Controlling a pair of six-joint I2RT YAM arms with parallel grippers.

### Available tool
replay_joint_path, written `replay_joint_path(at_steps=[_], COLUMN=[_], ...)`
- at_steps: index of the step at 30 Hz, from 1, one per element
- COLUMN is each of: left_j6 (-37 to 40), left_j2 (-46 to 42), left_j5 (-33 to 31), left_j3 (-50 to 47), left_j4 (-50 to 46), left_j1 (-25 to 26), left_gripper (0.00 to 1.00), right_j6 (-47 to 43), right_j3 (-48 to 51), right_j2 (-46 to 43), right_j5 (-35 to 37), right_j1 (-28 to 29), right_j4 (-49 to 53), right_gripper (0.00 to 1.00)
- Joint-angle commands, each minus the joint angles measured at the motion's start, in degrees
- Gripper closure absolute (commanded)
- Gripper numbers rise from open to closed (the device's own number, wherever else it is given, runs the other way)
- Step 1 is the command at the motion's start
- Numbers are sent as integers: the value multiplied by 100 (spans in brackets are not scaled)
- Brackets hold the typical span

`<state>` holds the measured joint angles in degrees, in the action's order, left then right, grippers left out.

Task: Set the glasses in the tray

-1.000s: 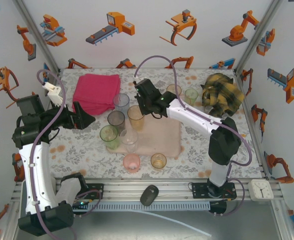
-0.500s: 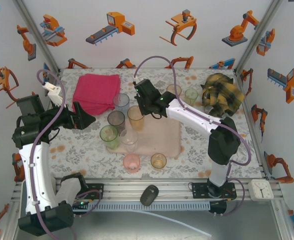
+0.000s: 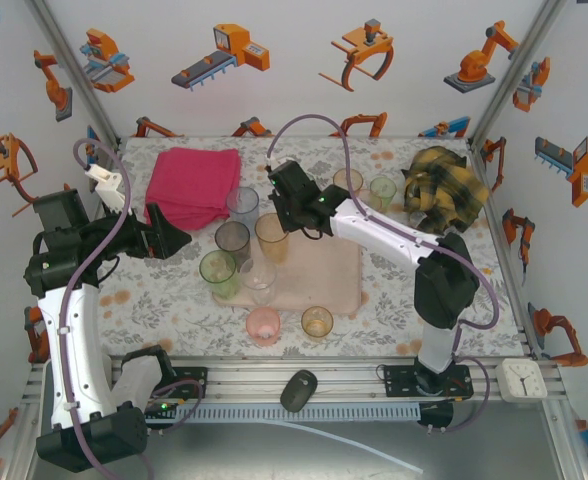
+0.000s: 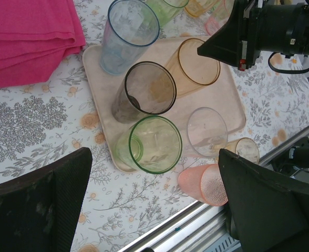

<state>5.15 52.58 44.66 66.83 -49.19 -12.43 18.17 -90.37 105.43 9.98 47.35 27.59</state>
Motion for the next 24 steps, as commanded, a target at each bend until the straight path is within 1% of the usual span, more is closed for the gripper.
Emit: replay_joint_path(at_steps=[1,19,24], left_j6=[-33,-51,-56], left_j2=[-32,-56,-51], left_j5=[152,210,212], left_j3=[-33,-18,-26], left_j4=[76,85,88], left_j1=[-24,-52,-52], left_gripper=[2,2,2], right_j6=[23,169,170], right_j3=[20,220,251], right_j2=[72,105,92], right_j5=[79,47,66], right_j1=[31,28,23], right_j4=[-228,-330,-334], right_gripper=[94,91,89])
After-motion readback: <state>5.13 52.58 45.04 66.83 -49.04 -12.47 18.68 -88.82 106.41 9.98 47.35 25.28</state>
